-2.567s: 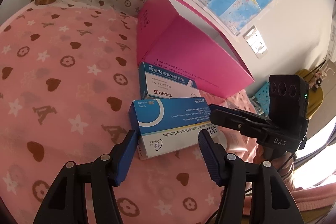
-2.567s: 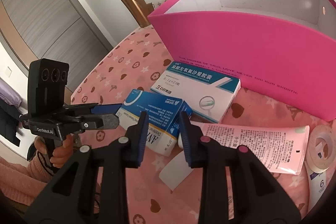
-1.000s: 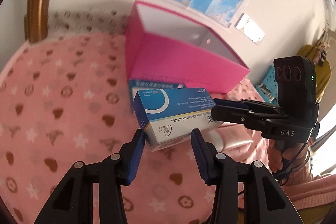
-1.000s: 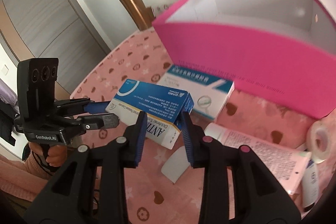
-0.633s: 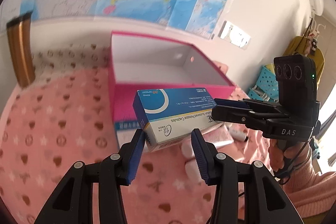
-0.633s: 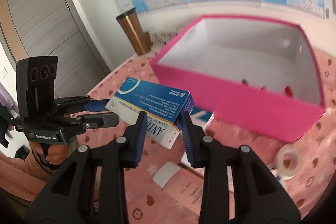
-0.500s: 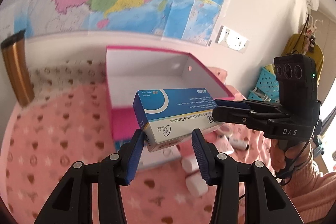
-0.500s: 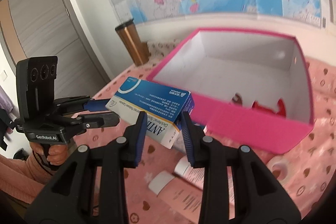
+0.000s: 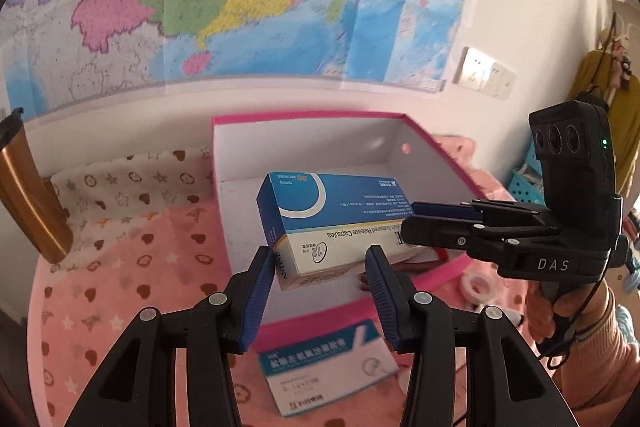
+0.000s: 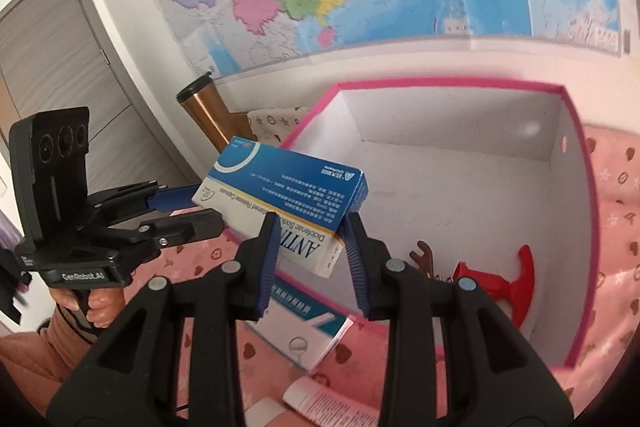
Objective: Organize rigid objects
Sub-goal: 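Lower the ANTINE box into the magenta box and open the right gripper, then move the right gripper to the small white black-capped tube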
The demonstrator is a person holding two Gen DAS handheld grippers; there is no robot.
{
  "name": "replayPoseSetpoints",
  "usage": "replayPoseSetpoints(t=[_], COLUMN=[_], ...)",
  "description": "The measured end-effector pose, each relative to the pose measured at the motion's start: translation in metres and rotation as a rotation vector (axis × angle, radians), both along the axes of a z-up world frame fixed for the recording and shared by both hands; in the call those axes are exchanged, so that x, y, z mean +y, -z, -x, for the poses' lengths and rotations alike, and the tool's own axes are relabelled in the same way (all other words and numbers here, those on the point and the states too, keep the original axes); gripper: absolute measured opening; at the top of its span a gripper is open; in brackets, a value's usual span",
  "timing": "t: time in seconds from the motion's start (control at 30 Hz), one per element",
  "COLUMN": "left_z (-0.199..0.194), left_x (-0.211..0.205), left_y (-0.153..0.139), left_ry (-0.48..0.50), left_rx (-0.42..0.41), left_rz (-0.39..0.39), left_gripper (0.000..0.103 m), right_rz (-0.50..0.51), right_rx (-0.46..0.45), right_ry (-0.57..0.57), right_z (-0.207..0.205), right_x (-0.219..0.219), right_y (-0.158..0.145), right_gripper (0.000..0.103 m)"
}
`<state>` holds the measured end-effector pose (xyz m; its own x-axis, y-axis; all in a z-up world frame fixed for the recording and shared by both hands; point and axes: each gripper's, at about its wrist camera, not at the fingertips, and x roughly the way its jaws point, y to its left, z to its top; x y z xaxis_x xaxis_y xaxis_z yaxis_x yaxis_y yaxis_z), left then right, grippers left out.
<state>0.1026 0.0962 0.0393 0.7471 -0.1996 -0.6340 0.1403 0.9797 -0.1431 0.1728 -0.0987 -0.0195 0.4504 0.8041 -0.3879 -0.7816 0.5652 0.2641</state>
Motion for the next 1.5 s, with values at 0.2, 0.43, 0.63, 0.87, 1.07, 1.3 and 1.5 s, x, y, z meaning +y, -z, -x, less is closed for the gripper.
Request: replayPoseSetpoints(t=[0.2, 0.43, 0.63, 0.87, 1.07, 1.3, 1.5], left_z=[-0.015, -0.023, -0.021, -0.002, 0.038, 0.053, 0.043], left_x=[0.005, 0.003, 0.0, -0.004, -0.027, -0.07, -0.101], left_y=[0.016, 0.022, 0.014, 0.003, -0.002, 0.026, 0.053], left_ry=[-0.032, -0.067, -0.088, -0.072, 0.058, 0.214, 0.265], left_rx=[0.064, 0.097, 0.078, -0.002, -0.094, -0.043, 0.041], left_rz=[-0.016, -0.041, -0.053, -0.03, 0.042, 0.109, 0.117], left_gripper=[0.047, 0.047, 0.047, 0.05, 0.063, 0.063, 0.063], right_rz=[0.049, 0.095, 0.122, 0.078, 0.004, 0.011, 0.079], right_rx=[0.054, 0.096, 0.116, 0.07, -0.056, -0.082, 0.049], right_ry=[-0.007, -0.002, -0.014, -0.006, -0.002, 0.123, 0.263], right_z=[-0.023, -0.034, -0.038, -0.018, 0.034, 0.064, 0.048], right_x=[0.016, 0.028, 0.038, 0.018, -0.037, -0.097, -0.136], right_y=[0.014, 0.025, 0.029, 0.02, 0.001, 0.015, 0.066], right_gripper=[0.036, 0.036, 0.036, 0.036, 0.039, 0.04, 0.04])
